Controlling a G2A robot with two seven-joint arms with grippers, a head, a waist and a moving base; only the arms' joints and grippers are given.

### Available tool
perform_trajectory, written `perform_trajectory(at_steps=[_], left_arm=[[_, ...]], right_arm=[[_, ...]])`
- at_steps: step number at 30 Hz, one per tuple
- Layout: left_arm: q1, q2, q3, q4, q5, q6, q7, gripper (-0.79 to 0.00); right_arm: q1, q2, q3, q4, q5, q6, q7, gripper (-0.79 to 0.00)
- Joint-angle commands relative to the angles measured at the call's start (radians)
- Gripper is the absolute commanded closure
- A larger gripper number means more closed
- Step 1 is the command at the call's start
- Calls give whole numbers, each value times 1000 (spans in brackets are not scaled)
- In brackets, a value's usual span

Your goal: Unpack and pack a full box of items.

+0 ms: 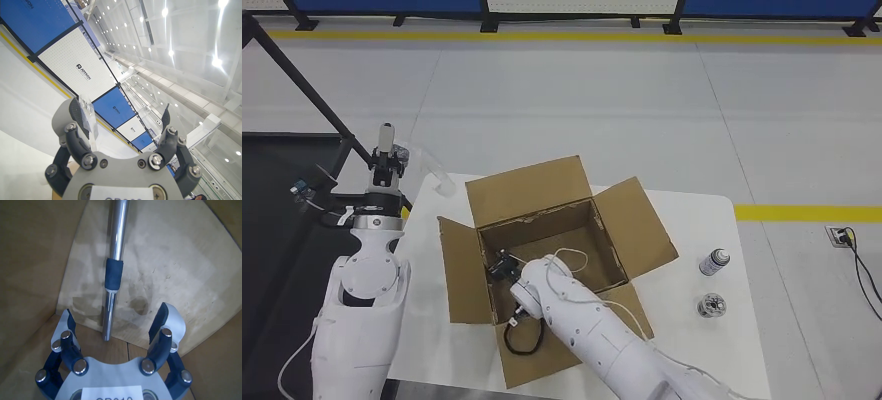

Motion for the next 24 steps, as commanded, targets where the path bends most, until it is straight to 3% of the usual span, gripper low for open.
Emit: perform_trajectory(at_steps=[1, 4, 11, 24], left_arm=[[-4, 0, 1, 4, 1, 1, 0, -785], [-10, 0, 3, 11, 4, 5, 0, -785], [-23, -2, 10, 24, 6, 9, -2, -785], [-38, -3, 18, 41, 15, 6, -2, -785]], right_arm=[[6, -6, -1, 20, -3, 7, -6, -382], [14, -13, 3, 38, -2, 24, -37, -240], [33, -20, 17, 70, -13, 102, -72, 0], [72, -10, 77, 137, 40, 45, -75, 0]])
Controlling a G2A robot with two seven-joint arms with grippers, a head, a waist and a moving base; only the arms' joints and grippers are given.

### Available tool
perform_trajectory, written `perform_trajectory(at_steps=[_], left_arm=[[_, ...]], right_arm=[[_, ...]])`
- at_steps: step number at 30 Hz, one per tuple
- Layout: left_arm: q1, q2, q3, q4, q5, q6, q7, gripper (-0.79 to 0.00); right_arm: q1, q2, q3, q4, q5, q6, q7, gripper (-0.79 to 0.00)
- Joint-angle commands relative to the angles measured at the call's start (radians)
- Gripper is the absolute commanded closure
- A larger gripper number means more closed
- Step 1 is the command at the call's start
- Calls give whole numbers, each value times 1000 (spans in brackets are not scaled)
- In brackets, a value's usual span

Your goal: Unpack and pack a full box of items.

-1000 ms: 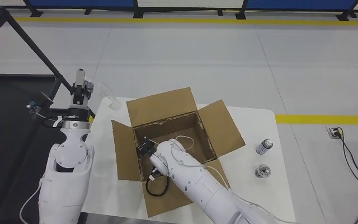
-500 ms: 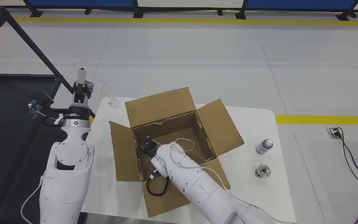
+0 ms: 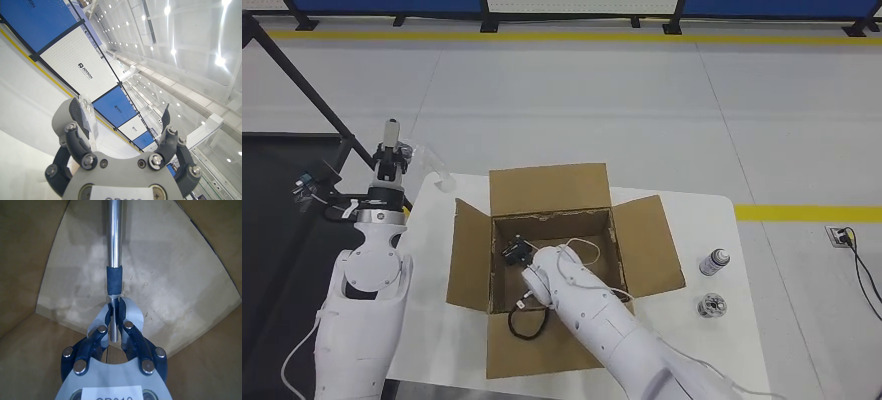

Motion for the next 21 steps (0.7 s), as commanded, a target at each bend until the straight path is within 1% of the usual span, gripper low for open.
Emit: perform_trajectory(at_steps=[1, 2, 3, 4, 6, 10, 15, 21], left_arm=[[-1, 0, 1, 2, 2, 0, 2, -785], [-2, -1, 1, 2, 2, 0, 4, -785], [-2, -1, 2, 3, 3, 1, 5, -785], [-2, -1, 2, 3, 4, 2, 6, -785], [-3, -1, 3, 3, 5, 3, 7, -785], [-5, -2, 8, 5, 4, 2, 10, -785], [-7, -3, 9, 8, 3, 1, 14, -785], [-10, -3, 6, 12, 5, 3, 17, -785]], right_arm=[[5, 1, 10, 10, 9, 12, -8, -43], [6, 2, 16, 11, 17, 22, -14, -117], [7, 2, 23, 11, 26, 28, -21, -160], [9, 2, 29, 11, 33, 32, -27, -160], [11, 3, 36, 11, 40, 42, -36, -203], [9, 3, 46, 9, 48, 59, -62, -200], [2, 0, 45, 14, 35, 63, -104, -228], [-5, -3, 54, 36, 45, 49, -175, -234]])
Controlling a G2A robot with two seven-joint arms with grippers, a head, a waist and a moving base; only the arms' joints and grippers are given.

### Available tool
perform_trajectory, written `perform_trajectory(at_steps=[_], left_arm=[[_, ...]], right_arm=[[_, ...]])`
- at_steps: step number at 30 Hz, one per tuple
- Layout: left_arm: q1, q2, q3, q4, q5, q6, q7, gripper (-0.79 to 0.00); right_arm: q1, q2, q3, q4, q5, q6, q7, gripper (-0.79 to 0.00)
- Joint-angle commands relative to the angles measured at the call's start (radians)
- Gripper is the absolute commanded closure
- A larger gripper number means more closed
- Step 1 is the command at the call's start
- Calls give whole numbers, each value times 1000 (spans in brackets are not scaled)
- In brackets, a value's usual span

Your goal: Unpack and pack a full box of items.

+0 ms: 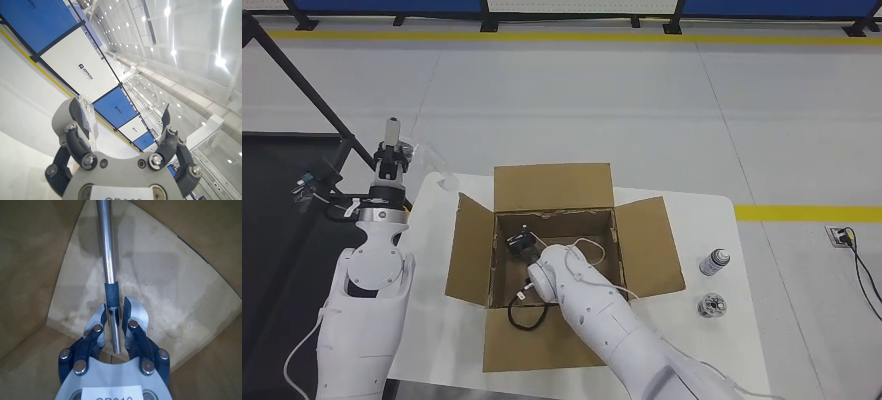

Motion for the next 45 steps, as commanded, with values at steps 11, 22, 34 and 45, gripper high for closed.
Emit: perform_trajectory(at_steps=[11, 22, 34, 45], left_arm=[[-7, 0, -4, 7, 1, 0, 3, -785], [-4, 0, -9, 4, 2, -2, 4, -785], [-10, -1, -5, 1, -1, -13, 0, -785], [-15, -4, 2, -1, -7, -31, 1, -785]], right_arm=[[-13, -14, 5, 49, 3, -7, -117, -252], [18, -23, 15, 79, 12, -8, -112, 0], [82, 19, 84, 44, 93, -205, -52, 0], [37, 99, 112, -181, -9, -216, 132, 0]])
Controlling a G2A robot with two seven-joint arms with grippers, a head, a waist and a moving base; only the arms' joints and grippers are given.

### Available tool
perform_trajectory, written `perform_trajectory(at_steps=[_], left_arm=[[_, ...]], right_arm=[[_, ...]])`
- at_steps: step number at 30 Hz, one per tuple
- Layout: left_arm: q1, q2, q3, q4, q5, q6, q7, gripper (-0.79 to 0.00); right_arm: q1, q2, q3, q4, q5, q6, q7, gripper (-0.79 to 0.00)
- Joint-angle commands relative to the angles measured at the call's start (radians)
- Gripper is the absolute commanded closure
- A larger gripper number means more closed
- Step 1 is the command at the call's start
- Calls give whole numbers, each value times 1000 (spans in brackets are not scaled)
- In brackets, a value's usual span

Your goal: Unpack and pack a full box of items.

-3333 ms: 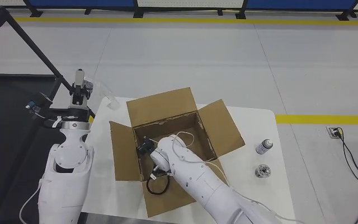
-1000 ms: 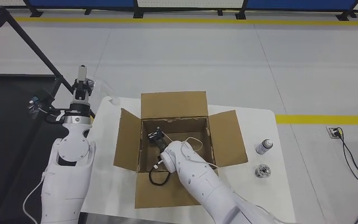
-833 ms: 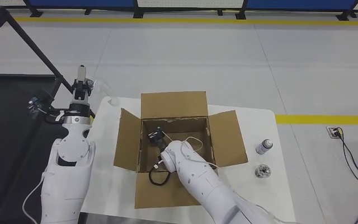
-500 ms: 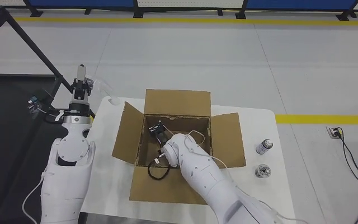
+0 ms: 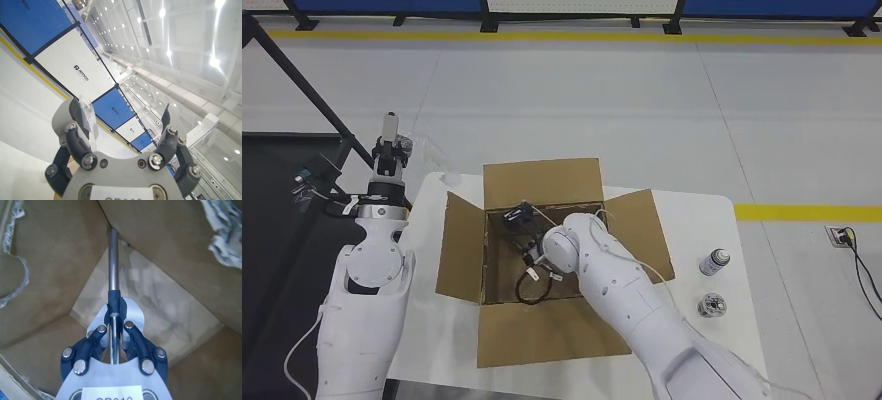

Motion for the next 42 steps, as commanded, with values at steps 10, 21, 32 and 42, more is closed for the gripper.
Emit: perform_trajectory(at_steps=[10, 21, 32, 42], left_arm=[[21, 2, -17, -20, 2, -6, 7, -785], [27, 2, -20, -29, 5, -1, 6, -785], [41, 3, -28, -44, 8, 0, 12, -785], [55, 4, -40, -60, 8, 3, 14, -785]], right_arm=[[-126, 91, 40, -246, -207, 25, 255, 0], [-171, 111, 62, -222, -251, 38, 228, 0], [-131, 88, 44, -109, -240, 91, 140, -243], [-103, 59, 25, -23, -210, 110, 78, -222]])
